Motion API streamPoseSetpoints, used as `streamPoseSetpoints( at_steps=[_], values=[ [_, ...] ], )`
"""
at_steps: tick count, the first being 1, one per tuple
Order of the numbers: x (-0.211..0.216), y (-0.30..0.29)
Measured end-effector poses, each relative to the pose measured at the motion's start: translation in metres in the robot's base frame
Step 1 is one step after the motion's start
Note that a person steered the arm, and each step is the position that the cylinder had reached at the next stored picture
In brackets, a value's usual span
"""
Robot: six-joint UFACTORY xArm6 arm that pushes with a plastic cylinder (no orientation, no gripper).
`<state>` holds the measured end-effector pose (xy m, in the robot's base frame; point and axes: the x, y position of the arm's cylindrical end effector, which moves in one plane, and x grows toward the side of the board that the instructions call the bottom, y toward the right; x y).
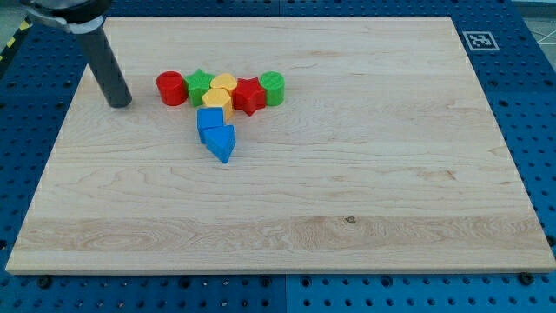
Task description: Nudge yellow hexagon right a bit
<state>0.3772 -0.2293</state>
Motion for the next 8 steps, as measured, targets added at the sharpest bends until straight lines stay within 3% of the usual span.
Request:
streamPoseSetpoints(
  at_steps=[2, 5, 8],
  values=[
    [-0.03, 0.005],
    [0.018, 0.034],
    [0.029, 0.079]
  ],
)
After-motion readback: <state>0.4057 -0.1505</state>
